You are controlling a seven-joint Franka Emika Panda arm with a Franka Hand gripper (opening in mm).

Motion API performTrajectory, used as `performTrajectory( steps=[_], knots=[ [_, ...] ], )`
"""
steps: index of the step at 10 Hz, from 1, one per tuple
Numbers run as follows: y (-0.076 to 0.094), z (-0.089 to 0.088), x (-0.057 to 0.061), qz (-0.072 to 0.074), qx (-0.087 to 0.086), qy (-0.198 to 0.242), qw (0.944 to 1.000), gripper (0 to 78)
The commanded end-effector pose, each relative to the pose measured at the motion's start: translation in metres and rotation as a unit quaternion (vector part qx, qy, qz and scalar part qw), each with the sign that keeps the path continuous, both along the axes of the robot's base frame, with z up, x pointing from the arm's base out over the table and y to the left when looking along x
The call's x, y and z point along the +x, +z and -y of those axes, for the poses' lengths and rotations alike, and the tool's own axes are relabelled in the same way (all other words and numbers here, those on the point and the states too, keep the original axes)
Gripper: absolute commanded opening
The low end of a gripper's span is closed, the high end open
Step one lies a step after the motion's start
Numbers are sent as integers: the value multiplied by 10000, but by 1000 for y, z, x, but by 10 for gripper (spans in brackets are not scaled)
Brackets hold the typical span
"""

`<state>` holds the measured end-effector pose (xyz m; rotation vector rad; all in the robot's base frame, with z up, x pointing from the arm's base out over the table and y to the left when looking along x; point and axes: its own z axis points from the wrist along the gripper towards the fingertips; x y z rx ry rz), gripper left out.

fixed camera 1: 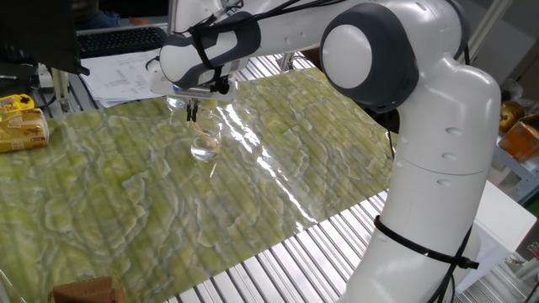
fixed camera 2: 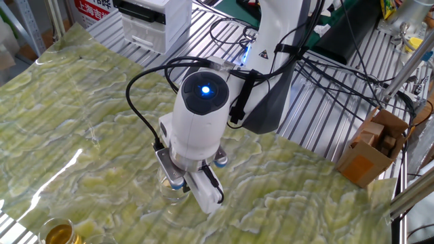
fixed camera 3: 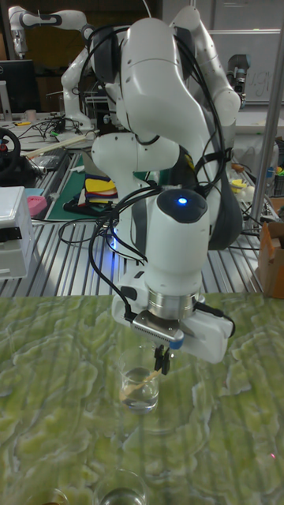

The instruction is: Stir the beaker with a glass rod

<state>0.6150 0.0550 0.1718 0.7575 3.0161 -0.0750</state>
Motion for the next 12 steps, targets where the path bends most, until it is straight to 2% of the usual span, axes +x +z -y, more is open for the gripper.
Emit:
performTrajectory(
  steps=[1,2,3,6,12],
  knots=[
    [2,0,1,6,-9,40,10000,12],
    [2,0,1,6,-9,40,10000,12],
    [11,7,1,-26,12,214,9998,12],
    [19,18,2,-90,24,390,9992,12],
    [27,37,4,-114,46,723,9973,12]
  ],
)
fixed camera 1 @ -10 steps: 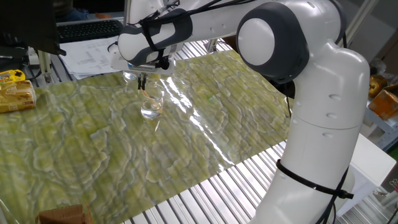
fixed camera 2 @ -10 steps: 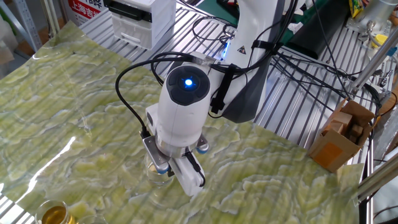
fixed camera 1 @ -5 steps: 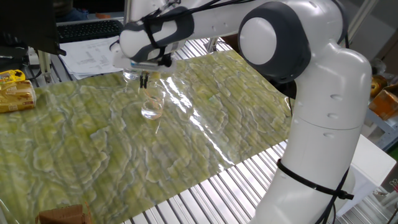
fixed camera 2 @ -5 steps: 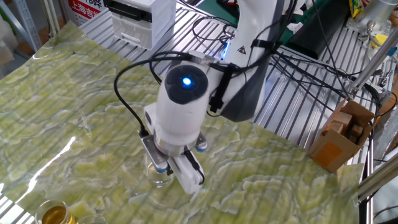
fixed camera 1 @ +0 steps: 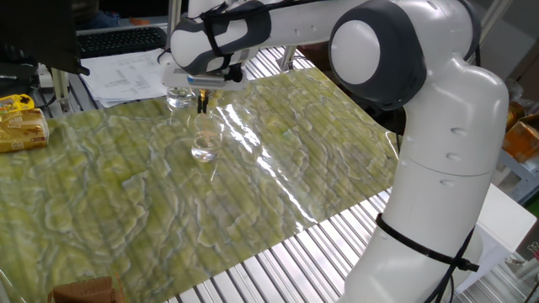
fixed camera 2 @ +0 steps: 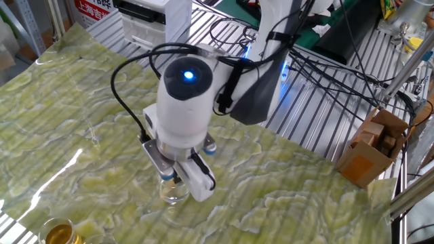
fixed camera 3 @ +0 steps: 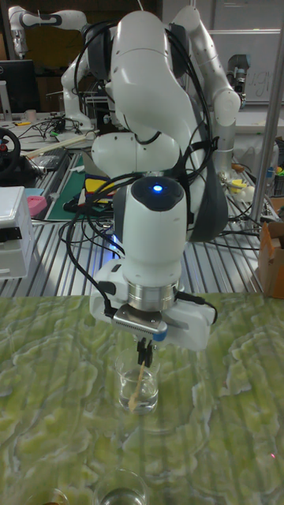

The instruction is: Stir the beaker with a glass rod

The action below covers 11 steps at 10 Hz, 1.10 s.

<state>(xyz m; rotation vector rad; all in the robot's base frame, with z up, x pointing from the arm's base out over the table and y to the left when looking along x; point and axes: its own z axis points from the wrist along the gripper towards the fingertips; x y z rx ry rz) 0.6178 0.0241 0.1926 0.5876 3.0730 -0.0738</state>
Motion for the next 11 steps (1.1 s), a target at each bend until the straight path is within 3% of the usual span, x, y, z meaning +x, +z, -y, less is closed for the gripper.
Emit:
performTrajectory(
  steps=[1,5,11],
  knots=[
    [9,9,1,-31,38,218,9998,12],
    [13,12,-3,-88,31,325,9994,12],
    [15,9,-25,-193,152,361,9990,12]
  ],
)
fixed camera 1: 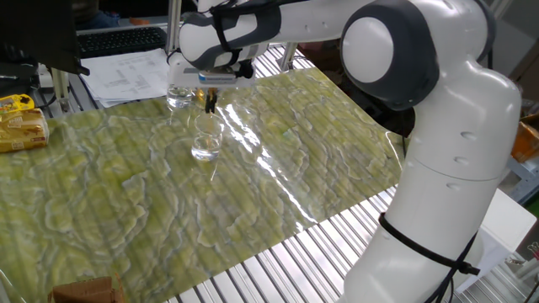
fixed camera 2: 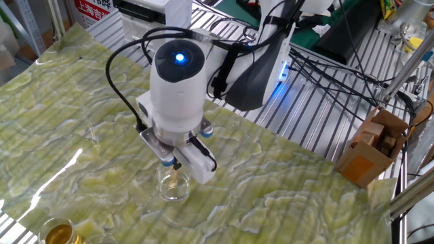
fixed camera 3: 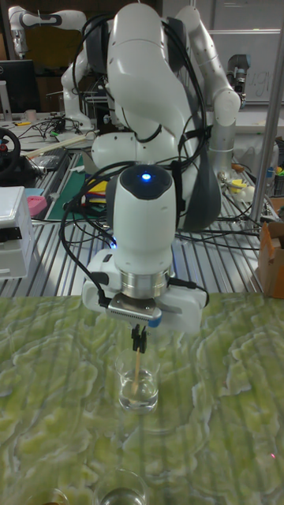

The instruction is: Stir the beaker with a glass rod

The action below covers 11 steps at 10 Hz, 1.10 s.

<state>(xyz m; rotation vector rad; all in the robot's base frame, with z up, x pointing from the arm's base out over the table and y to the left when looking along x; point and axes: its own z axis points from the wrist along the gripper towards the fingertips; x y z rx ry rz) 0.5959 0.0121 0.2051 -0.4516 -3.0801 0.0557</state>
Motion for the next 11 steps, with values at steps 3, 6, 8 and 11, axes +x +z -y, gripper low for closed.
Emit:
performTrajectory(
  steps=[3,6,8,11],
  knots=[
    [5,-22,-7,12,104,-422,9991,12],
    [-5,-23,16,159,46,-427,9990,12],
    [-6,-6,29,148,8,-156,9998,12],
    [-6,19,30,135,13,106,9999,12]
  ],
)
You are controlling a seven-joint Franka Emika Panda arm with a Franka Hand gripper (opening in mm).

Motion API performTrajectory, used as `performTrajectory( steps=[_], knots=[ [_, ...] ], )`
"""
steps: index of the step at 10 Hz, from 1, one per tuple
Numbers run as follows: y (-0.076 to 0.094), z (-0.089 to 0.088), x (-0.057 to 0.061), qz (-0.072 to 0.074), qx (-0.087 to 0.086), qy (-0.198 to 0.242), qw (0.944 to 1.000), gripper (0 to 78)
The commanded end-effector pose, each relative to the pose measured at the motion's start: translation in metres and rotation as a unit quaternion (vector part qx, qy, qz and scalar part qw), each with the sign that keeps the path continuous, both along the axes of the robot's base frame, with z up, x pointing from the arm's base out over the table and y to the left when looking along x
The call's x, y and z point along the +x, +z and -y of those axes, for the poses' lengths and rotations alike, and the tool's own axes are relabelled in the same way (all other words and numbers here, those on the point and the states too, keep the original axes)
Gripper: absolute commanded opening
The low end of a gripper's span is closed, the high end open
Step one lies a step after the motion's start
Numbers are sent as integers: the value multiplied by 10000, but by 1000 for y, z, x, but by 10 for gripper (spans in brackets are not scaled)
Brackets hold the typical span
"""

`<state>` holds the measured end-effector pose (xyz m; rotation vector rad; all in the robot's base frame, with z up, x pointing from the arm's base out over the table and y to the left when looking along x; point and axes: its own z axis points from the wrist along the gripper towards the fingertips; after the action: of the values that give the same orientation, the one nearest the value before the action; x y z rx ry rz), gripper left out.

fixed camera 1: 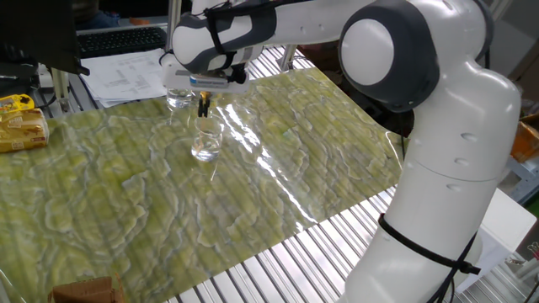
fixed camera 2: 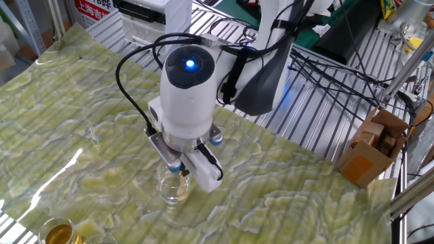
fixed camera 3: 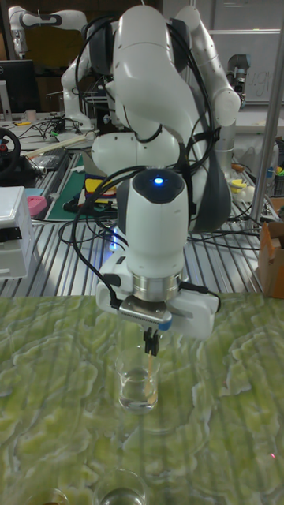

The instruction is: Stir the beaker with a glass rod

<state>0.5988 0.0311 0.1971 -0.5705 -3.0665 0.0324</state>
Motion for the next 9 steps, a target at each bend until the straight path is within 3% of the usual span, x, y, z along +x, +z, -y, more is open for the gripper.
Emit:
performTrajectory(
  steps=[1,6,9],
  knots=[
    [2,40,27,85,-56,511,9986,12],
    [9,52,23,52,-76,687,9976,12],
    [13,53,-3,5,-81,653,9978,12]
  ],
)
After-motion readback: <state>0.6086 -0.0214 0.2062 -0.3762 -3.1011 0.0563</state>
